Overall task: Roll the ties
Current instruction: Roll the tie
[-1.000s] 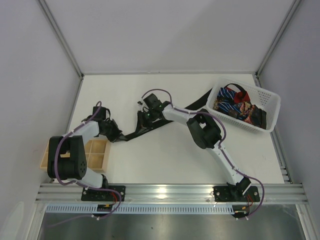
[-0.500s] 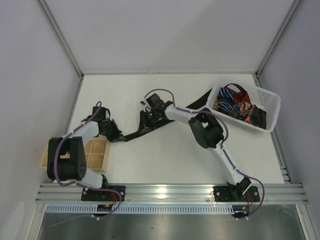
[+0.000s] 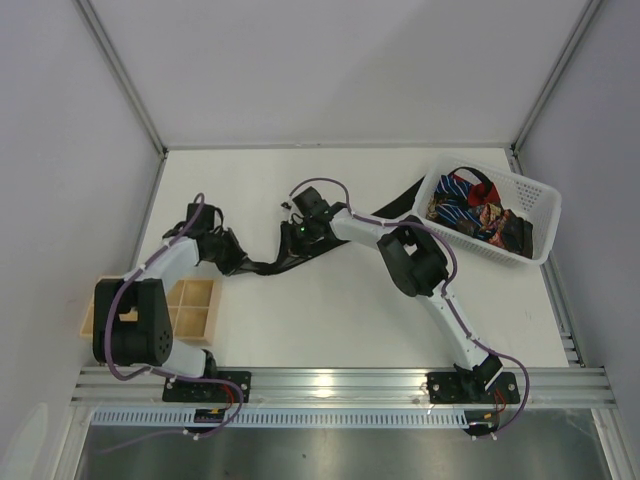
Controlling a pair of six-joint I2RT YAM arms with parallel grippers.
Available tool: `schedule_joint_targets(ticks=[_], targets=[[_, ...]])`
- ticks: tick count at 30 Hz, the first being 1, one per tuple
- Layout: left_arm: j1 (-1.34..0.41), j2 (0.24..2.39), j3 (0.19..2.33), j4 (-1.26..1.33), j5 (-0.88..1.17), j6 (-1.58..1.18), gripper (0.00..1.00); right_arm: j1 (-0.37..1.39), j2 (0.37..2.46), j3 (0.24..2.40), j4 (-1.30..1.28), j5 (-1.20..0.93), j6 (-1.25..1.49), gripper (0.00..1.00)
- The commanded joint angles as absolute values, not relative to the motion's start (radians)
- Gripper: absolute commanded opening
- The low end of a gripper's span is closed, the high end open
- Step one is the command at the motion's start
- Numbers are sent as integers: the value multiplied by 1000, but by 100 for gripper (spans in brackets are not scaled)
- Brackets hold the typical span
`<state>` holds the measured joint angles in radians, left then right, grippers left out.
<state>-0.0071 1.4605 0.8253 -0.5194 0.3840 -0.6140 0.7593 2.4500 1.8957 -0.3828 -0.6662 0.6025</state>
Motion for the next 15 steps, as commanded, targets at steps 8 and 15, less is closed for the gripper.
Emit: schedule_joint_targets(ticks=[8, 15], targets=[[-210, 1612, 1035, -457, 425, -727, 1, 762, 2457, 1836, -302, -701, 676, 10], [-229, 1670, 1066, -443, 416, -756, 1, 736, 2416, 1761, -219, -747, 747, 10]])
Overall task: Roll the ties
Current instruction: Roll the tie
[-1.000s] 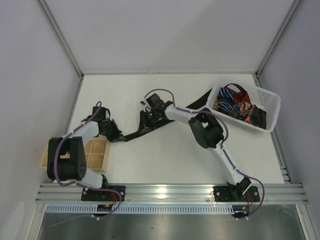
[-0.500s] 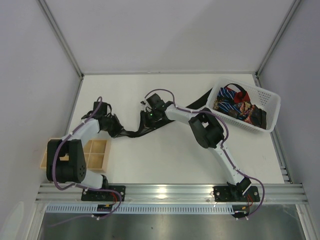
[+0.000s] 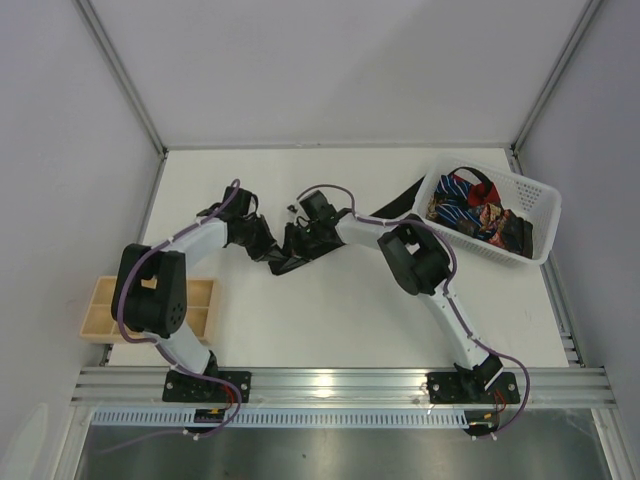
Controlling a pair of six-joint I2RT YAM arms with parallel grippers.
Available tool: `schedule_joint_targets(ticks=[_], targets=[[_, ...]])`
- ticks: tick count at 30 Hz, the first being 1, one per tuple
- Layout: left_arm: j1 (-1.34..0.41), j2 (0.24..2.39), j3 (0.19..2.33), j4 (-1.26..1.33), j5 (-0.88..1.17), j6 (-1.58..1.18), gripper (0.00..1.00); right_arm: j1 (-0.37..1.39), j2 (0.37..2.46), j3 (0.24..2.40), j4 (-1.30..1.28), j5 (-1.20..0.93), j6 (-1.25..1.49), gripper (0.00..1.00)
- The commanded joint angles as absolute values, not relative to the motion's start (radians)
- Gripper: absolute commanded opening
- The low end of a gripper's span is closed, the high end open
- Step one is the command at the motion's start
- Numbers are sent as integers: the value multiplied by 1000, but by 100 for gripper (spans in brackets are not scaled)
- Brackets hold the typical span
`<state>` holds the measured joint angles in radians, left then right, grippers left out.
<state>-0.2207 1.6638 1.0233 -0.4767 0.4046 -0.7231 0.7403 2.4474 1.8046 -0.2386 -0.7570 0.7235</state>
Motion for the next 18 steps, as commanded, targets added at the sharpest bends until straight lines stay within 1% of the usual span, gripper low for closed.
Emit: schedule_joint_targets(ticks=[1, 13, 18], targets=[[-229, 1671, 1068, -451, 405, -753, 0, 729, 2398, 1753, -213, -744, 749, 10], [-229, 1667, 1083, -471, 373, -750, 0, 686, 2310, 1730, -241, -749, 738, 10], [-230, 1680, 1097, -472, 379, -749, 0, 655, 2283, 1712, -275, -712, 707, 9]])
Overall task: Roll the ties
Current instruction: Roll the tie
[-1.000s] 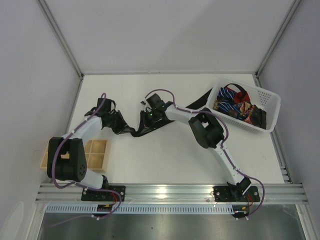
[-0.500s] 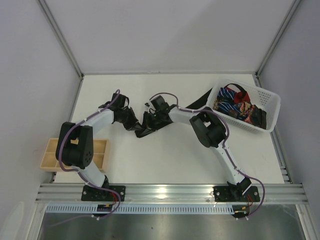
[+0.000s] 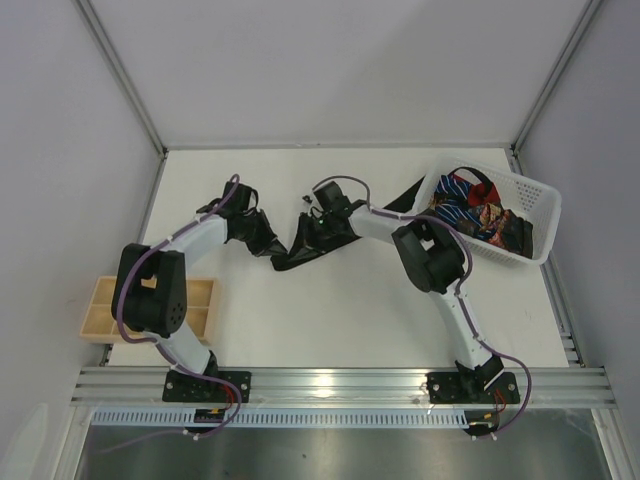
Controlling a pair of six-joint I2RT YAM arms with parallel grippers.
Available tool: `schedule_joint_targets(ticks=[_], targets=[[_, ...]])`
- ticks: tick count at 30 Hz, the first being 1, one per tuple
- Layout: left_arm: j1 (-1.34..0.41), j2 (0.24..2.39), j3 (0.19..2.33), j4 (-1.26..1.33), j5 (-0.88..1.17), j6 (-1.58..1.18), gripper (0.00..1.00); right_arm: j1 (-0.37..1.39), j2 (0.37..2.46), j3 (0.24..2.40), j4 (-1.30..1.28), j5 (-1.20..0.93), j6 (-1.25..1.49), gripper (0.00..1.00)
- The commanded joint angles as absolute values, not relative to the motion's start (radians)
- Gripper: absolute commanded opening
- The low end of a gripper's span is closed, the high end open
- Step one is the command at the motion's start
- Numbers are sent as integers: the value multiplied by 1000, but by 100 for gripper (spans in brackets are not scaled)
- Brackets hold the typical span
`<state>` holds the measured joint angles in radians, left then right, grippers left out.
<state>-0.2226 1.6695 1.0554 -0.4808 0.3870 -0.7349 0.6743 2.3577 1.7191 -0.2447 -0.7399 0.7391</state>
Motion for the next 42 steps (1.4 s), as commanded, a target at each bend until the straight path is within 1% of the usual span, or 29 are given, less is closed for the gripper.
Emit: schedule_joint_targets(ticks=[1, 11, 23, 29, 30, 35, 42], targets=[[-235, 1686, 1100, -471, 382, -750, 1, 647, 2280, 1707, -293, -703, 700, 10], [-268, 1776, 1137, -436, 390, -764, 0, 565, 2232, 1640, -316, -646, 657, 9], [-275, 1850, 1118, -351, 373, -765, 1, 574, 2244, 1669, -327, -673, 650, 8], [-275, 1852, 1095, -322, 365, -765, 14, 584, 2255, 1672, -327, -687, 652, 8], [-275, 1847, 1091, -316, 364, -764, 18, 583, 2256, 1672, -324, -690, 658, 8], [-275, 1821, 1036, -255, 373, -767, 32, 571, 2273, 1709, -348, -695, 669, 8], [-275, 1795, 982, -198, 390, -761, 35, 540, 2292, 1765, -388, -704, 666, 8]])
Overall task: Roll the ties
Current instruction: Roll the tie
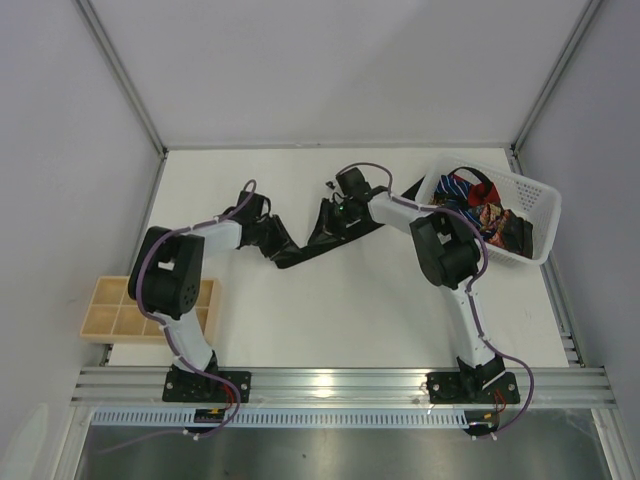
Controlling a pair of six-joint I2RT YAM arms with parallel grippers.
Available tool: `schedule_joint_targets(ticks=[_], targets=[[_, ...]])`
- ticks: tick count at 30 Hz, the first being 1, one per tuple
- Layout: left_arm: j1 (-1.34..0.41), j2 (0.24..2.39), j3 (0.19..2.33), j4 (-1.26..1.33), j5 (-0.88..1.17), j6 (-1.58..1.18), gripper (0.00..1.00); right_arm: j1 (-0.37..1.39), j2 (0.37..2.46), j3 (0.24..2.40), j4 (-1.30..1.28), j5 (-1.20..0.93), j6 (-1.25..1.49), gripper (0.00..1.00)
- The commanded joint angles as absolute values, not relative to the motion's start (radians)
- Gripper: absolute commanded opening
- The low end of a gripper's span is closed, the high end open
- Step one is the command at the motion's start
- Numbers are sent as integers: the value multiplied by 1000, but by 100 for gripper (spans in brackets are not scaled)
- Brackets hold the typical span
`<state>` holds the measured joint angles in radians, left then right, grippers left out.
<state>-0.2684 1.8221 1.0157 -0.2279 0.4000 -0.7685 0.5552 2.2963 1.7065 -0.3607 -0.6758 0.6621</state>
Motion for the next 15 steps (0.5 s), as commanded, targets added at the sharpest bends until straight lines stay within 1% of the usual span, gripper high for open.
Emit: schedule_joint_targets(ticks=[1, 7, 15], targets=[[-275, 1792, 974, -193, 391, -761, 36, 537, 2299, 1775, -396, -704, 660, 8], [-275, 1764, 931, -121, 410, -758, 39, 522, 2321, 1809, -436, -712, 660, 8], [-275, 1704, 894, -74, 414, -764, 40, 515, 2306, 1804, -449, -703, 650, 8]])
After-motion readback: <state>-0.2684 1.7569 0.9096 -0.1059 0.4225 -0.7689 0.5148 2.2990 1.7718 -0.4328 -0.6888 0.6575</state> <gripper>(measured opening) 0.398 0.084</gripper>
